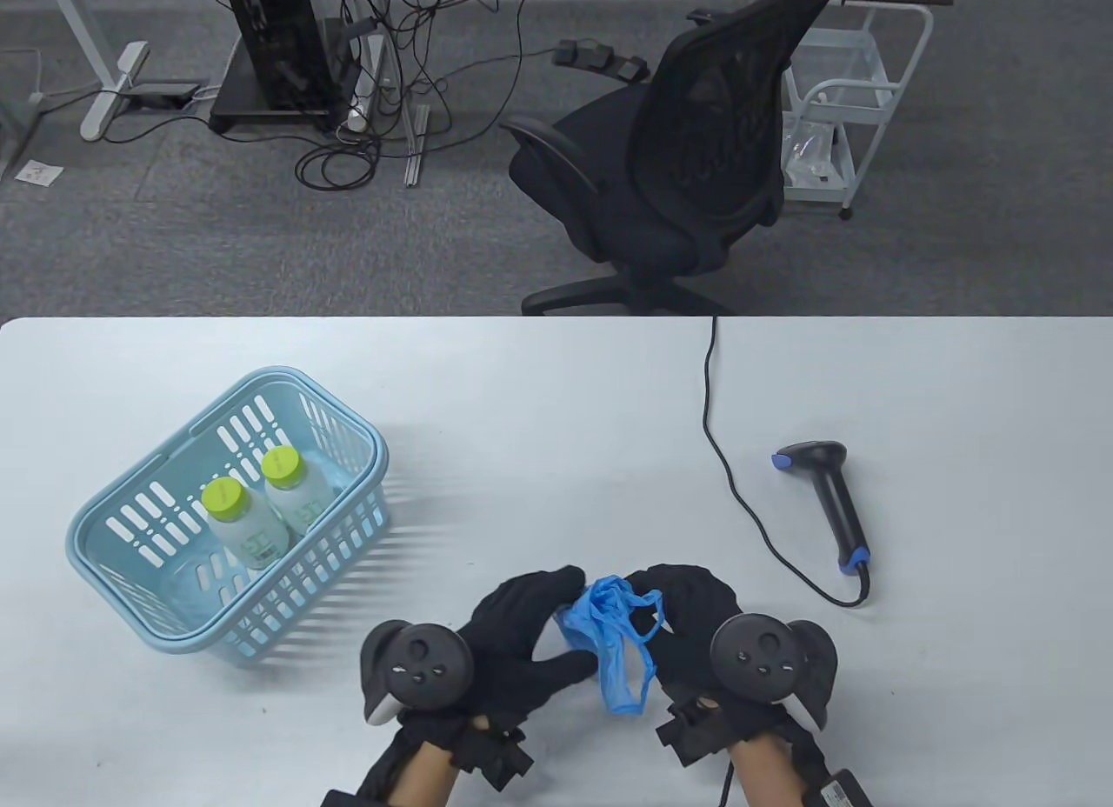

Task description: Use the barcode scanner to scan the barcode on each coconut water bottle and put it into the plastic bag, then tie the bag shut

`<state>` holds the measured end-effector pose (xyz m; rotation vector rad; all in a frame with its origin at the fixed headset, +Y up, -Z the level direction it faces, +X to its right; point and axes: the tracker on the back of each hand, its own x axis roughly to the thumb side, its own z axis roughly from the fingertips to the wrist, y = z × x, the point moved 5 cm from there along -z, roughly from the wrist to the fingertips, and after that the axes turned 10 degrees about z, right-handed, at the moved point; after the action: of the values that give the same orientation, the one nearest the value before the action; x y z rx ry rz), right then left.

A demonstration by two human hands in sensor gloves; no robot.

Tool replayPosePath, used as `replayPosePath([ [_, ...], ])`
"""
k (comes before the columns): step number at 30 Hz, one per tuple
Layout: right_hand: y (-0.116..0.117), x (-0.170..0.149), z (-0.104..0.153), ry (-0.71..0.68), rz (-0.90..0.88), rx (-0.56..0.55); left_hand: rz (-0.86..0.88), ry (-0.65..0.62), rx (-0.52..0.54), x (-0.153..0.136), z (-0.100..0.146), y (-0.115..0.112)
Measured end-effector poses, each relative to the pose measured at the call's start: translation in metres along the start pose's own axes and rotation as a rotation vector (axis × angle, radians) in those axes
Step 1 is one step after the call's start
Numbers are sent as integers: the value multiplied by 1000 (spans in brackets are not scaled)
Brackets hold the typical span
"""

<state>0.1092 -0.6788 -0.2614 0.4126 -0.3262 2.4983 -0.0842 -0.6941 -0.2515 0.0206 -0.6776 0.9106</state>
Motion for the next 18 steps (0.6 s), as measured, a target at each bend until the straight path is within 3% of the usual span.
replayPosePath([
  [6, 15, 7, 2, -127, -196, 131, 44, 38, -7, -5, 0, -2],
  [10, 1, 0, 3, -51, -51, 12, 178, 65, 39, -14, 0, 6],
  [13, 8, 9, 5, -78, 78, 43, 230, 72, -16, -17, -1, 0],
  [16, -2, 10, 4, -19, 77, -66, 235, 75, -66, -21, -1, -3],
  [18, -3, 5, 3, 4, 24, -47, 297, 93, -64, -26, 0, -1],
])
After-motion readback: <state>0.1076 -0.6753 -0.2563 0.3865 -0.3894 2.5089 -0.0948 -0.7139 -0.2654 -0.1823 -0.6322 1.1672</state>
